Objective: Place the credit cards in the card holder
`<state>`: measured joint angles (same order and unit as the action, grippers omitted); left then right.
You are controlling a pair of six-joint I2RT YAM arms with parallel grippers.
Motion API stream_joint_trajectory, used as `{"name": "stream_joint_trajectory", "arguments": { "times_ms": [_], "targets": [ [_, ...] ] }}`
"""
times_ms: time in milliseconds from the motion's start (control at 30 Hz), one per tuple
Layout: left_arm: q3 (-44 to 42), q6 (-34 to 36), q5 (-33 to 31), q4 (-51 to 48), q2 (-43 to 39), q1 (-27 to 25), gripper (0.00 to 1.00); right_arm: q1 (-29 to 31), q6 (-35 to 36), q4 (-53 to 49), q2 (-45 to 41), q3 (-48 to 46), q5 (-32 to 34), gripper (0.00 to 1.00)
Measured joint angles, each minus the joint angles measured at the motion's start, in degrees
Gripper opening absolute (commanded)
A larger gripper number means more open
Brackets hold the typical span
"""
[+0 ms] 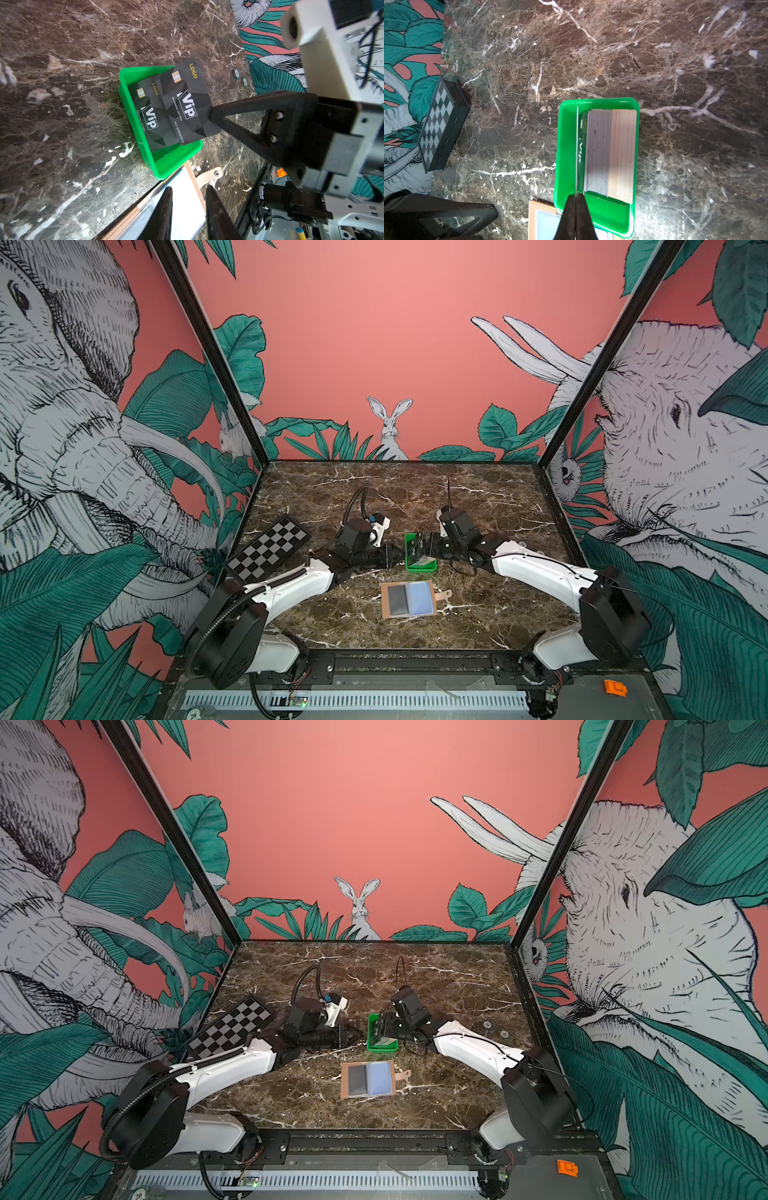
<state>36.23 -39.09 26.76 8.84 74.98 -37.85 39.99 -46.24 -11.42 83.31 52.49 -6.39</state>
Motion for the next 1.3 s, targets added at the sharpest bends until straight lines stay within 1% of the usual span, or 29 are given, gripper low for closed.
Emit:
{"name": "stream_joint_trajectory", "arguments": {
  "times_ms": [233, 633, 933, 1100, 1300],
  "targets": [
    [-9.79, -5.16, 1.99, 8.61, -5.64, 0.0, 0.31, 2.45, 0.5, 0.02, -4.22, -2.62, 0.26, 0.0],
    [-14.95, -9.16, 5.07, 13.4, -13.33, 0.0, 0.32, 7.41, 0.26, 4.07, -11.23, -8.87, 0.76, 0.0],
    [-15.41, -11.93, 6.34, 17.62, -11.87, -0.07, 0.32, 8.0, -1.14, 6.97, -19.69, -15.06, 0.83, 0.0],
    [-17.55, -14.05, 6.67, 24.52, -10.16, -0.39, 0.32, 8.02, -1.38, 7.82, -22.47, -17.0, 0.33, 0.0],
    [-18.91, -15.89, 6.6, 30.45, -8.28, -0.76, 0.33, 8.02, -1.73, 8.74, -25.11, -18.14, -2.54, 0.0]
  ]
}}
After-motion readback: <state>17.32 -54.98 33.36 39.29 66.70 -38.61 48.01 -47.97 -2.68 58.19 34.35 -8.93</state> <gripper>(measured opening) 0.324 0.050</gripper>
